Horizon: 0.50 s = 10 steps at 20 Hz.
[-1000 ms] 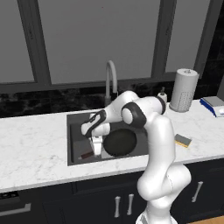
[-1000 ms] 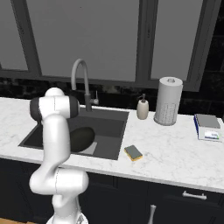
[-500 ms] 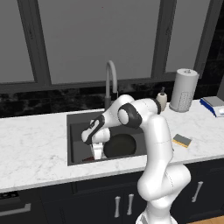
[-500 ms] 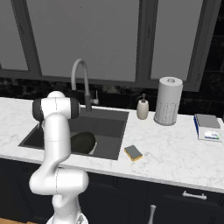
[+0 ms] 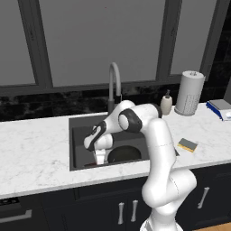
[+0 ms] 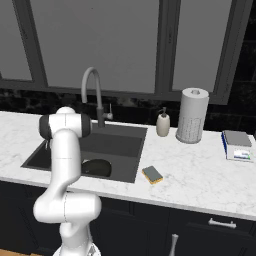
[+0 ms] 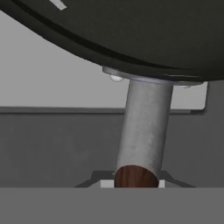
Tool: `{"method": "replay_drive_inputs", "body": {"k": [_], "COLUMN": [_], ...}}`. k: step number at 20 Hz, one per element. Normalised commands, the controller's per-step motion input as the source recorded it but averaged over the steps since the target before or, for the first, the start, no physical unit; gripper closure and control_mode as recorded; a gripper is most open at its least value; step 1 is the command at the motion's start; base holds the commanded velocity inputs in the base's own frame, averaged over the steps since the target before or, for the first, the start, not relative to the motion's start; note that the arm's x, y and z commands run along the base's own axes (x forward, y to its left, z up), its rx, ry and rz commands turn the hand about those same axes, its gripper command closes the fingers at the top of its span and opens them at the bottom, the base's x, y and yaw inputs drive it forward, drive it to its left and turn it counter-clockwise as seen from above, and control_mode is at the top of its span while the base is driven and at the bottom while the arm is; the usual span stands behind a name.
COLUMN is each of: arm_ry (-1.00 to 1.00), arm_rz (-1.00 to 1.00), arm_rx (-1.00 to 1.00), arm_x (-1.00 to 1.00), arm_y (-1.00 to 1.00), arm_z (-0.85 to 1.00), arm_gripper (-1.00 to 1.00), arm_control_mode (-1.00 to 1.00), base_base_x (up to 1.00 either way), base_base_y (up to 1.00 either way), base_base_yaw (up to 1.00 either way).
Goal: Pick the pan and sponge and place them into the sink. Then turn on the water.
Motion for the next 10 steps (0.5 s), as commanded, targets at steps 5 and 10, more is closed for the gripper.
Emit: {"method": "replay_drive_inputs", "body": {"k": [5, 10], "arm_ry": [0.00, 0.00], "arm_rz": [0.00, 0.00], "arm_rx": [0.00, 0.00], "arm_x": [0.16, 0.09], "arm_y": [0.00, 0.00], "arm_z": [-0.27, -0.24], "arm_gripper": [1.00, 1.00], "arm_control_mode": [-1.00, -1.00], "base_base_x": [0.00, 0.00], "base_base_y": [0.00, 0.00], "base_base_yaw": [0.00, 0.00]}}
